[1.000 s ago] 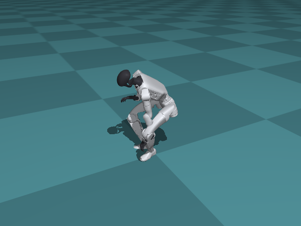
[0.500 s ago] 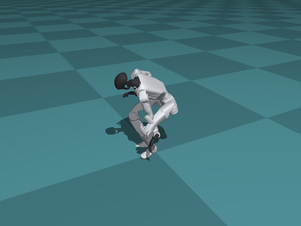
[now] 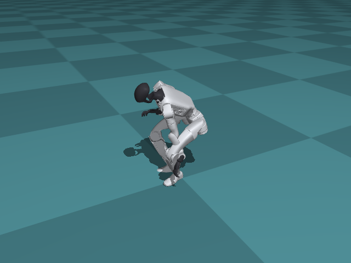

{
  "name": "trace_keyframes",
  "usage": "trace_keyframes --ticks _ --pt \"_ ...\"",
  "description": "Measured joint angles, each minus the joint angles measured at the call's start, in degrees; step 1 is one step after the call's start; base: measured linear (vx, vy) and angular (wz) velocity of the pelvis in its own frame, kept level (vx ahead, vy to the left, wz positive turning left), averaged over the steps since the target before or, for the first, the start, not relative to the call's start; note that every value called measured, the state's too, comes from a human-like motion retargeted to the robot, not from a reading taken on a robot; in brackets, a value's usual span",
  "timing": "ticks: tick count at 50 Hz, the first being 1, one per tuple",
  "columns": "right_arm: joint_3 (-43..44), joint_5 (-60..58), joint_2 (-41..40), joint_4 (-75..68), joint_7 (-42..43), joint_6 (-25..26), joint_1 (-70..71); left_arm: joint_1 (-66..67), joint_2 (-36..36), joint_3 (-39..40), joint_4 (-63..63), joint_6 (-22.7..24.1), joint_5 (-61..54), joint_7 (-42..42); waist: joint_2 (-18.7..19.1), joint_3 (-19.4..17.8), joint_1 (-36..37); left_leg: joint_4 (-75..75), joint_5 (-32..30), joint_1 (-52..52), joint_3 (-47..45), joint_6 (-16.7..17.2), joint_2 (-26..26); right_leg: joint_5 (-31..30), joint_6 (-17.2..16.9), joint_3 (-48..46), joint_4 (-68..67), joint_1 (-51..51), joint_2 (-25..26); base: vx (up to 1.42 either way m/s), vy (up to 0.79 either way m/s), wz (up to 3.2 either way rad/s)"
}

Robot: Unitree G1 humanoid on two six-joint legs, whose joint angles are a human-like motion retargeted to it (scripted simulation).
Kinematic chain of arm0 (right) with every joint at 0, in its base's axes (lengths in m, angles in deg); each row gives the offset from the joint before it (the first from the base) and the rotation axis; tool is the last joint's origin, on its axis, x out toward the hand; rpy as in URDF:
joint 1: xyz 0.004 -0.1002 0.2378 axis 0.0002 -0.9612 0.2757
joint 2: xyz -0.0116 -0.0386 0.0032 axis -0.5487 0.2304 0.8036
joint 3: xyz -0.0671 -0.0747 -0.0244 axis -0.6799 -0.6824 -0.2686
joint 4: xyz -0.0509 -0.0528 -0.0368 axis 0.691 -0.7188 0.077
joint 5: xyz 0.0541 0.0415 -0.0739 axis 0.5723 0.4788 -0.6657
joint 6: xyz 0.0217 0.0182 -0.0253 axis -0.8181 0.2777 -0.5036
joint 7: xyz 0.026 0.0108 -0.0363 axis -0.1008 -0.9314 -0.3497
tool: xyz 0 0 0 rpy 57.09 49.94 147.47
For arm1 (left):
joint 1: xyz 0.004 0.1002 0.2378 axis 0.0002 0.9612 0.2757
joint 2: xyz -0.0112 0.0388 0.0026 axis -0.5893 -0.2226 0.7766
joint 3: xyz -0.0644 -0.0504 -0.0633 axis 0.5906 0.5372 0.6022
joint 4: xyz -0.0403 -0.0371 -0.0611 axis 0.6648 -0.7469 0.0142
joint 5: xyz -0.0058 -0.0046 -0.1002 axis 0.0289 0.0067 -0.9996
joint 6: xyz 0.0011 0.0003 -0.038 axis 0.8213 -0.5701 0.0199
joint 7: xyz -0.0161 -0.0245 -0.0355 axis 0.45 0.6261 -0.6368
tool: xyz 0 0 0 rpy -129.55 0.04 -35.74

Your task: Upper body actions

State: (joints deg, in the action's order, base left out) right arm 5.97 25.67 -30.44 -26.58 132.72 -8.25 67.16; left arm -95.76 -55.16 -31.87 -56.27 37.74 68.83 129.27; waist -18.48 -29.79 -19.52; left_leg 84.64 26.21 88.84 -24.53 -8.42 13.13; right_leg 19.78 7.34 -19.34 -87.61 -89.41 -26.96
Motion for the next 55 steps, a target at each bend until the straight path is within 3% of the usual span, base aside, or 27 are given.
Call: trace_keyframes --ticks 17,28,38,55 --pt "6.3 -3.5 -1.6 -13.5 -5.8 3.6 3.7 -7.7 10.9 -2.6 7.8 1.0 -3.2 -0.5 6.4 0.3 6.5 0.7 0.3 -10.4 0.4 0.4 -0.9 1.7 -0.7 1.4 -1.9 9.7 -1.6 0.04 0.05 0.01" --pt "11.7 -9.1 -4.2 -23.7 -8.1 6.0 3.5 -11.4 15.8 -5.6 19.1 8.6 -8.2 -2.1 11.4 2.5 11.6 1.4 0.7 -18.2 1.2 0.4 -1.5 2.9 -0.8 1.5 -3.2 17.8 -3.0 0.09 0.09 0.01" --pt "15.7 -13.6 -6.4 -32.5 -9.7 6.8 0.3 -7.4 16.4 -3.7 31.5 13.5 -14.9 -5.3 15.2 10.1 15.6 1.3 0.9 -22.0 0.9 0.5 -2.0 4.6 0.0 1.8 -3.8 21.3 -4.1 0.12 0.09 0.03" --pt "19.5 -17.8 -8.6 -42.3 -11.3 6.9 -3.0 4.8 11.6 2.4 57.8 16.3 -14.0 1.5 18.0 19.4 20.2 1.4 0.6 -24.8 0.7 1.0 -2.0 8.3 0.9 2.2 -4.3 24.2 -4.4 0.06 0.07 -0.01"
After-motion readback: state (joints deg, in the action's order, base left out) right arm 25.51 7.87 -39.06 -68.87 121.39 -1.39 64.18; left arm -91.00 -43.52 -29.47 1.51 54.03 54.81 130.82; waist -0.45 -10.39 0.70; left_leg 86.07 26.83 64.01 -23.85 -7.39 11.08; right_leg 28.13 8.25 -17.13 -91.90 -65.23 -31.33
